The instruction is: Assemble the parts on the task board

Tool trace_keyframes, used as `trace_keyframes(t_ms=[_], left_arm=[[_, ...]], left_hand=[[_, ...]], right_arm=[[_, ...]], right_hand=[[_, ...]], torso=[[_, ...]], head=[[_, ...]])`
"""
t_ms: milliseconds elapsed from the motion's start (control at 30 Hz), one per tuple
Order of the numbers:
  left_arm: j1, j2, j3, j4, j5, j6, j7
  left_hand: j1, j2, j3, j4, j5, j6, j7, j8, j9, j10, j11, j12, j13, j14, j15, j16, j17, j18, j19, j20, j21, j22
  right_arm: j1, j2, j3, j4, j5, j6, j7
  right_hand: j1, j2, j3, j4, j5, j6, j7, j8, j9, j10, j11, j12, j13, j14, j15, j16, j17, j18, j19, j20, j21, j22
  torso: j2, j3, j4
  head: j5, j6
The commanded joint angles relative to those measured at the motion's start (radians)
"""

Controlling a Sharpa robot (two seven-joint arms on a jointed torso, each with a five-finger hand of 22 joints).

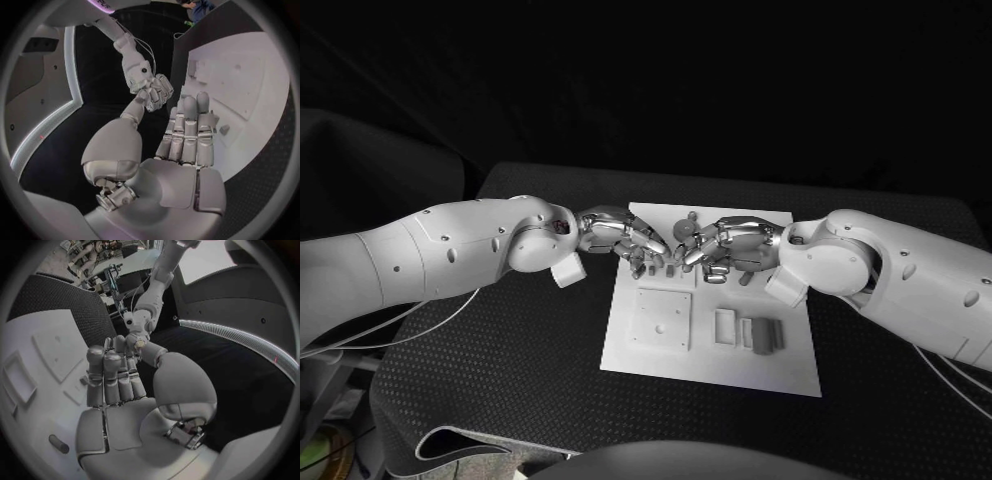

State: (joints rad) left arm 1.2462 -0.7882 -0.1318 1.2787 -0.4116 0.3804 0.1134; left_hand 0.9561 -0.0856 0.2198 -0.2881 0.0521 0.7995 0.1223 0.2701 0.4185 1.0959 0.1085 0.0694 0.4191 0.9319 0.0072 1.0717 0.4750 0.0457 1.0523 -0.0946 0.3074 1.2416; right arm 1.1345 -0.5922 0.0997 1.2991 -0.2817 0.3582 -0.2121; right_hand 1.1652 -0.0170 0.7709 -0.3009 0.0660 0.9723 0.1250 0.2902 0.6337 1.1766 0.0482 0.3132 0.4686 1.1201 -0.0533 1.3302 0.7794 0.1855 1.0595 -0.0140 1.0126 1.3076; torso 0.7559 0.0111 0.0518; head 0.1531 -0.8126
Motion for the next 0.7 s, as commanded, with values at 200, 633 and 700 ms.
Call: trace_keyframes(t_ms=[200, 633, 700], left_arm=[[-0.002, 0.004, -0.008, 0.022, -0.016, 0.139, -0.05], [-0.002, 0.004, -0.01, 0.035, -0.008, 0.147, -0.027], [-0.002, 0.003, -0.01, 0.035, 0.002, 0.139, -0.021]], left_hand=[[0.003, 0.01, -0.009, -0.004, -0.004, -0.016, -0.003, -0.007, -0.001, -0.008, 0.001, 0.0, 0.001, -0.011, -0.002, -0.001, 0.003, 0.02, -0.002, 0.001, -0.008, -0.003], [0.109, 0.097, -0.035, -0.006, -0.004, -0.061, -0.047, -0.02, -0.003, -0.024, -0.005, 0.001, 0.005, -0.025, -0.003, 0.003, 0.008, 0.014, -0.011, 0.003, -0.018, 0.0], [0.13, 0.11, -0.039, -0.006, -0.004, -0.07, -0.054, -0.023, -0.003, -0.027, -0.007, 0.001, 0.005, -0.027, -0.004, 0.003, 0.008, 0.013, -0.012, 0.002, -0.02, 0.001]], right_arm=[[-0.008, -0.005, 0.01, 0.003, 0.017, 0.049, 0.038], [-0.014, -0.004, 0.019, -0.002, 0.017, 0.053, 0.033], [-0.014, -0.003, 0.019, -0.003, 0.017, 0.055, 0.031]], right_hand=[[0.015, 0.024, 0.0, 0.005, 0.008, -0.001, 0.007, 0.005, 0.002, 0.009, 0.001, -0.001, 0.002, -0.004, -0.007, -0.005, 0.0, 0.076, -0.004, -0.002, -0.001, 0.016], [0.014, 0.025, 0.0, 0.005, 0.009, -0.002, 0.007, 0.005, 0.002, 0.008, 0.001, -0.001, 0.002, -0.005, -0.007, -0.005, 0.0, 0.076, -0.005, -0.002, -0.001, 0.016], [0.014, 0.025, 0.0, 0.005, 0.009, -0.002, 0.007, 0.005, 0.003, 0.008, 0.001, -0.001, 0.002, -0.005, -0.007, -0.005, 0.0, 0.076, -0.005, -0.002, -0.001, 0.016]], torso=[[0.001, 0.0, 0.0], [0.001, -0.0017, 0.0006], [0.001, -0.0023, 0.0009]], head=[[-0.004, 0.002], [-0.011, -0.001], [-0.011, -0.002]])
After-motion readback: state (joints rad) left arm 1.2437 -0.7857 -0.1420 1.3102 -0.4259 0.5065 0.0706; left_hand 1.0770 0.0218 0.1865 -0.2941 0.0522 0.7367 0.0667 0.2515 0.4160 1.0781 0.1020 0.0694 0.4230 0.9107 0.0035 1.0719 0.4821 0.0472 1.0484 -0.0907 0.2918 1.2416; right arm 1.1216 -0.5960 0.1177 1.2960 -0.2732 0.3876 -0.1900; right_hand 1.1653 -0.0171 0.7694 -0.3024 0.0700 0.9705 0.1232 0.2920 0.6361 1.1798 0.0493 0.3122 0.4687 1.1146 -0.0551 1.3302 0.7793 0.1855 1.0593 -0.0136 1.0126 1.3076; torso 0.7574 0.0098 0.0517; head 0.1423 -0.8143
